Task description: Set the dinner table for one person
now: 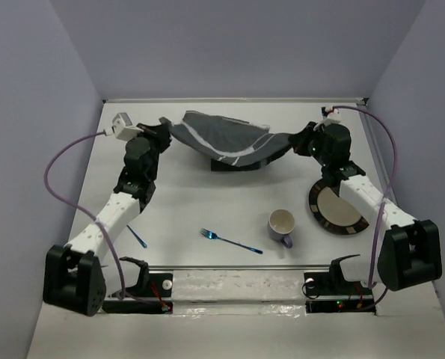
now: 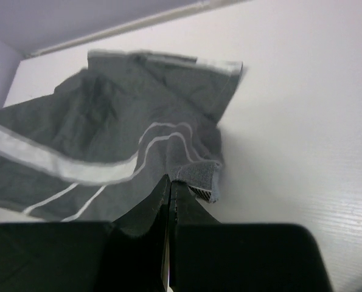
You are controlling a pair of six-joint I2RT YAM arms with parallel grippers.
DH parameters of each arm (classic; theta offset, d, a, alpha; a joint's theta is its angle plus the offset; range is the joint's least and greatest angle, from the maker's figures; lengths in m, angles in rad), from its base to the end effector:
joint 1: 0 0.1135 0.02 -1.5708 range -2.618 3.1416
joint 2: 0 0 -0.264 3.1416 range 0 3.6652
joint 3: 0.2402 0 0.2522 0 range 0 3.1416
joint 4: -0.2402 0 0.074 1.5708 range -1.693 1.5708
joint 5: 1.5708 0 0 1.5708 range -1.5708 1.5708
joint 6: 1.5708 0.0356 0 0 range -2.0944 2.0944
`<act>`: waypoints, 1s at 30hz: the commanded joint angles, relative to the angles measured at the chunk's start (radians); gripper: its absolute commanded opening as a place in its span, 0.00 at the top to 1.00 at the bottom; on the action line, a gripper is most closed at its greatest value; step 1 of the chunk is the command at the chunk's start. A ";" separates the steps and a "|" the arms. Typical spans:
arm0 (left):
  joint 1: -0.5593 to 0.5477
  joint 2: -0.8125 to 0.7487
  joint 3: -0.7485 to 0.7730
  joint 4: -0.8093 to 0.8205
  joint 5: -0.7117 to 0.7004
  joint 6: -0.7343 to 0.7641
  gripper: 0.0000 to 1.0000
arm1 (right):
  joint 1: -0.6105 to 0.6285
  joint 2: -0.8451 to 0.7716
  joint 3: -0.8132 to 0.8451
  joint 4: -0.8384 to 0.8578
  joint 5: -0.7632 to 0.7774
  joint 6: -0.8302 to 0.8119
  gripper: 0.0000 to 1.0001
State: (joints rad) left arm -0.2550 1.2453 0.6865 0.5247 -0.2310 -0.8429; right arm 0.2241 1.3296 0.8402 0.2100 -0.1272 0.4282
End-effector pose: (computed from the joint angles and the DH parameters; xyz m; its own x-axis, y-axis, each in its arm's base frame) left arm 0.2766 -0.0637 0.2809 -0.0400 -0.7406 -0.6707 -0.0086 0.6715 -0.7409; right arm 0.2978 0.0725 0.2775 -0.3855 0.3346 -0.8599 -0.1970 0.8806 0.4310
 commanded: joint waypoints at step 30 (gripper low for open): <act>0.068 0.086 0.791 -0.167 0.025 0.248 1.00 | -0.002 0.241 0.913 -0.233 0.140 -0.207 1.00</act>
State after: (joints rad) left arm -0.2188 1.3170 1.2560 0.3344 -0.2710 -0.5949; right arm 0.2237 1.5311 1.5108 -0.0322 0.0002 0.2817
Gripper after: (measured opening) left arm 0.014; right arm 0.012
